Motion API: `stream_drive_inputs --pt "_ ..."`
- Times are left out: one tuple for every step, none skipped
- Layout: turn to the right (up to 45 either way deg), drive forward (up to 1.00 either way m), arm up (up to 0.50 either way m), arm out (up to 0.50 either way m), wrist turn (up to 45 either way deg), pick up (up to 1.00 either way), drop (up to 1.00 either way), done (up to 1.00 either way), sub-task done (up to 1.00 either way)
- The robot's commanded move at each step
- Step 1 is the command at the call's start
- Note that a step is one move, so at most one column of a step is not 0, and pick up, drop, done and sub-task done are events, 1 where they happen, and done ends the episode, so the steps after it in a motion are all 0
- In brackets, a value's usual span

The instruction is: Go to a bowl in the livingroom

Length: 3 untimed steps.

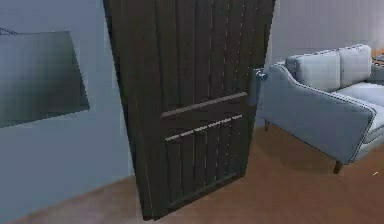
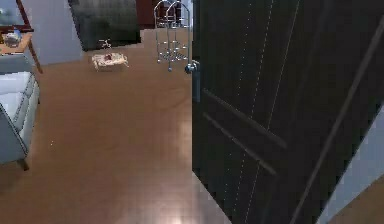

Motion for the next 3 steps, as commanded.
stream_drive_inputs --pt "45.0 0.0 0.0 0.0 0.0 0.0 0.0 0.0 0.0" --pt "6.0 0.0 0.0 0.0 0.0 0.0 0.0 0.0 0.0" --pt "0.0 1.0 0.0 0.0 0.0 0.0 0.0 0.0 0.0"
